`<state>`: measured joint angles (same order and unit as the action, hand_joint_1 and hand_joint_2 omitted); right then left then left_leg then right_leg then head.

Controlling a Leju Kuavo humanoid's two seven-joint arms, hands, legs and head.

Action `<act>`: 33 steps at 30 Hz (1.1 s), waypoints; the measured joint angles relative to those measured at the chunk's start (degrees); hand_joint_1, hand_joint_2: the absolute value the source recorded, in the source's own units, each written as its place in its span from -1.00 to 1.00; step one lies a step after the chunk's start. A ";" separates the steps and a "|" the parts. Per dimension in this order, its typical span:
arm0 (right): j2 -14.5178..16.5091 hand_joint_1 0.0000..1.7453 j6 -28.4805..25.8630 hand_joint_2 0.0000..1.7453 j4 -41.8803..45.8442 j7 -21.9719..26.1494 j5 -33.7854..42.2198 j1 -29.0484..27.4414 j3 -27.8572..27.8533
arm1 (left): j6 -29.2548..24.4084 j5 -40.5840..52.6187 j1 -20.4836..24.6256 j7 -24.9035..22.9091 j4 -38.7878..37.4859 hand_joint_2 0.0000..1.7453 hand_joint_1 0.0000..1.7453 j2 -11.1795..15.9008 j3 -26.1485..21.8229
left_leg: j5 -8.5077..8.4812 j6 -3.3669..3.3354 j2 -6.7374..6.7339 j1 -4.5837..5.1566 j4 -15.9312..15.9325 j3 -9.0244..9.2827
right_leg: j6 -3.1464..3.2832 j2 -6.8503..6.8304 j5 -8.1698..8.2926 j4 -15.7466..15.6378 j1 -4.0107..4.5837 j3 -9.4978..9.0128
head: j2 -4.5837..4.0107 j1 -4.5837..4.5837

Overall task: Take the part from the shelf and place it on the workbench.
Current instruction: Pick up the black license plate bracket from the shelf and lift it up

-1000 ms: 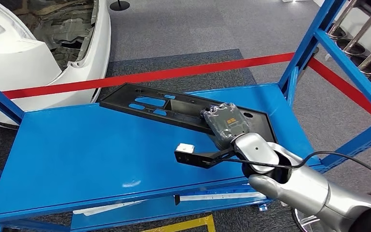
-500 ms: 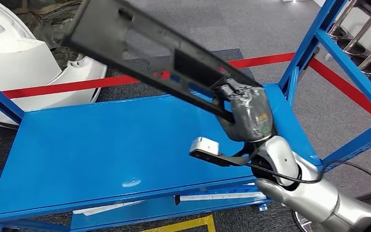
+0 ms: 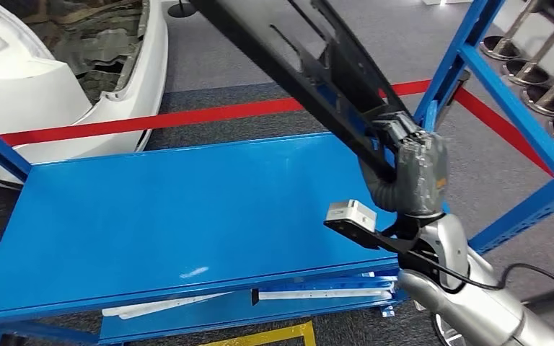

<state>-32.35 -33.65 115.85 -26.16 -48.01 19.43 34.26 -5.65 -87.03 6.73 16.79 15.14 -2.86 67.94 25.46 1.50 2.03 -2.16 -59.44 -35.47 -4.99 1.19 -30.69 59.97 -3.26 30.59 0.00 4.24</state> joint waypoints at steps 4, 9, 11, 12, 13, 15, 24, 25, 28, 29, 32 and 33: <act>0.41 1.00 -0.02 1.00 0.01 0.17 -0.04 -0.38 -0.48 | -0.06 0.00 -0.14 0.06 -0.03 -1.00 -1.00 -0.04 -0.01 | 0.51 1.18 -0.05 0.06 -1.62 -1.39 | 2.95 -0.13 0.32 1.15 0.32 1.93 | 0.00 -1.19; 0.84 1.00 -0.09 1.00 0.01 1.02 -0.31 -1.17 -1.36 | -0.21 -0.07 -0.09 0.02 -0.02 -1.00 -1.00 -0.04 -0.01 | 10.55 0.60 -1.53 0.79 -16.01 -5.37 | 5.06 -1.33 1.87 1.19 1.60 4.11 | 0.00 -2.19; 0.95 1.00 -0.25 1.00 0.01 1.47 -0.31 -1.65 -1.54 | -0.34 -0.16 -0.13 -0.19 -0.02 -1.00 -1.00 -0.04 -0.01 | 9.92 -0.56 -1.52 1.73 -15.29 -2.94 | 5.40 -1.58 2.37 1.22 2.45 4.70 | 0.00 -2.23; 1.01 1.00 -0.46 1.00 0.02 1.78 -0.33 -1.78 -1.70 | -0.42 -0.23 -0.12 -0.33 -0.02 -1.00 -1.00 -0.04 -0.01 | 8.52 -1.52 -1.50 2.36 -12.01 -0.36 | 5.51 -1.64 2.60 1.21 2.85 4.86 | 0.00 -2.23; 1.07 1.00 -0.89 1.00 0.02 2.09 -0.36 -1.95 -1.98 | -0.53 -0.31 -0.05 -0.46 -0.03 -1.00 -1.00 0.01 -0.02 | 7.53 -2.81 -1.49 2.99 -7.94 2.34 | 5.57 -1.74 2.83 1.18 3.10 4.97 | 0.00 -2.19; 1.18 1.00 -2.42 1.00 0.14 2.59 -0.32 -2.49 -2.65 | -0.87 -0.41 0.06 -0.58 -0.08 -1.00 -1.00 0.07 -0.04 | 6.15 -4.47 -1.59 3.97 -1.71 5.81 | 5.39 -1.96 3.43 0.98 3.20 5.11 | 0.00 -1.83; 1.98 1.00 -5.27 1.00 0.52 4.01 0.18 -5.22 -4.32 | 0.35 -0.51 0.01 -2.26 -0.13 -1.00 -1.00 0.35 -0.12 | 1.45 -4.41 -2.20 3.31 2.85 3.84 | 2.68 -1.51 -5.19 12.00 2.20 8.55 | 0.00 -1.05; 2.06 1.00 -5.27 1.00 0.51 4.02 0.22 -5.42 -4.36 | 0.49 -0.52 0.00 -2.28 -0.13 -1.00 -1.00 0.35 -0.13 | 1.17 -4.23 -2.22 3.15 2.43 3.04 | 2.33 -1.51 -5.30 13.57 1.97 8.38 | 0.00 -1.04; 2.17 1.00 -5.29 1.00 0.51 4.04 0.42 -5.74 -4.84 | 0.69 -0.53 0.02 -2.09 -0.13 -1.00 -1.00 0.36 -0.17 | 0.61 -3.48 -2.23 2.45 0.44 0.42 | 1.18 -1.53 -1.62 7.58 1.15 2.98 | 0.00 -0.96; 2.21 1.00 -5.30 1.00 0.53 4.04 0.48 -5.77 -5.05 | 0.67 -0.55 0.05 -1.91 -0.13 -1.00 -1.00 0.38 -0.19 | 0.50 -3.17 -2.20 2.35 -0.36 -0.40 | 0.97 -1.45 -1.13 4.15 1.12 0.89 | 0.00 -0.76; 2.32 1.00 -5.30 1.00 0.58 4.03 0.53 -6.03 -5.52 | 0.46 -0.61 0.06 -1.49 -0.15 -1.00 -1.00 0.44 -0.24 | -0.30 -2.03 -2.01 2.53 -1.58 -1.78 | 1.92 -1.14 -1.43 0.33 1.48 -0.61 | 0.00 -0.61; 2.35 1.00 -5.30 1.00 0.58 4.03 0.54 -6.13 -5.59 | 0.38 -0.61 -0.02 -1.43 -0.17 -1.00 -1.00 0.45 -0.25 | -0.67 -1.67 -1.94 2.56 -1.61 -1.99 | 2.60 -1.16 -1.12 0.42 1.44 -0.15 | 0.00 -0.79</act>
<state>-30.00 -38.95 116.43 -22.14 -47.47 13.30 28.67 -5.27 -87.65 6.71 15.37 14.97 -2.42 67.69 24.79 -0.17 0.10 0.40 -61.05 -37.47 -2.39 0.03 -31.81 60.39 -1.82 30.44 0.00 3.45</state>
